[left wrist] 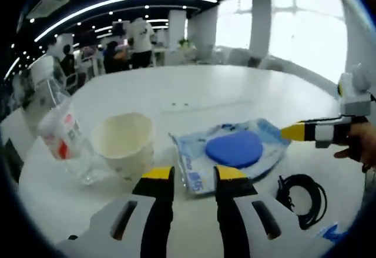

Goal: Arrange the tabletop items into an orderly group along one side of the table until the central work area is clear of visible clutter.

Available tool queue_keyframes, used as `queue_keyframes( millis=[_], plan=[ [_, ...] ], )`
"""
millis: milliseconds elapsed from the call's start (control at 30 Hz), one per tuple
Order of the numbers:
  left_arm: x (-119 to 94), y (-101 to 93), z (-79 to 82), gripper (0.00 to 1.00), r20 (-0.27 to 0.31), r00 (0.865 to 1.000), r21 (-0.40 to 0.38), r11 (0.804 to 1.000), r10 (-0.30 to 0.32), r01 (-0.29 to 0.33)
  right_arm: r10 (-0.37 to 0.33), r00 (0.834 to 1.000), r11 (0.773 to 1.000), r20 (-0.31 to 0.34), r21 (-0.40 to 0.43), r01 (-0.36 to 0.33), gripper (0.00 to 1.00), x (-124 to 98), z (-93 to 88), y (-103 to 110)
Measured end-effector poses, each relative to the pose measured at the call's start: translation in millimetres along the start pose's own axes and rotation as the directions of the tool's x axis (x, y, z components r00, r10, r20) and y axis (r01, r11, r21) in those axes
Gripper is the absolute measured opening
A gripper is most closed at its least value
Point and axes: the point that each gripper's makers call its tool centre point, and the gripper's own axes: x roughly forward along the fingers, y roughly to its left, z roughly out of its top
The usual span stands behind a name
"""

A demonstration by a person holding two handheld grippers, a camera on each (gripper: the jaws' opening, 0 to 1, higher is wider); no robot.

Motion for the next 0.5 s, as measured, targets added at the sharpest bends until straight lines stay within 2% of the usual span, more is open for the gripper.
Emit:
queue_keyframes(
  millis=[100, 233, 300, 333, 367, 400, 433, 500],
  plan=[
    [-7.9, 0.6, 2.1, 0.29, 0.005, 1.000, 0.059, 0.998, -0.006, 0.005, 0.015, 0.999, 1.000, 0.042, -0.014, -0.014, 0.63, -22.1, 4.4, 8.1],
    [-19.0, -8.0, 1.1, 0.42, -0.011, 0.998, 0.036, 0.998, -0.059, 0.059, 0.092, 0.995, 0.996, 0.048, -0.010, -0.092, 0.79, -45.8, 1.3, 25.4],
    [-28.9, -3.4, 2.3, 0.48, 0.004, 1.000, -0.030, 0.999, -0.009, 0.009, 0.097, 0.995, 0.995, 0.023, 0.014, -0.097, 0.91, -59.8, -5.4, 31.1],
    [-34.5, -2.4, 4.6, 0.51, 0.014, 1.000, 0.036, 0.999, -0.002, 0.002, 0.139, 0.990, 0.989, -0.007, 0.045, -0.138, 0.95, -68.9, -11.1, 39.7],
    [-38.3, -1.2, 4.9, 0.53, 0.010, 1.000, 0.067, 0.998, 0.008, -0.008, 0.142, 0.990, 0.989, 0.017, 0.033, -0.142, 0.95, -74.6, -7.9, 40.9],
    [-42.9, -2.4, 5.3, 0.54, 0.004, 1.000, 0.105, 0.994, 0.003, -0.003, 0.146, 0.989, 0.989, 0.016, 0.020, -0.146, 0.95, -82.6, -9.3, 44.8],
    [-45.4, -4.4, 7.0, 0.55, 0.013, 1.000, 0.126, 0.992, -0.009, 0.008, 0.156, 0.988, 0.988, 0.001, 0.009, -0.156, 0.96, -88.1, -12.1, 48.3],
    [-53.0, -6.9, 8.3, 0.57, 0.024, 0.999, 0.106, 0.994, -0.021, 0.019, 0.172, 0.985, 0.985, -0.002, 0.011, -0.172, 1.00, -99.1, -16.2, 55.6]
  ],
)
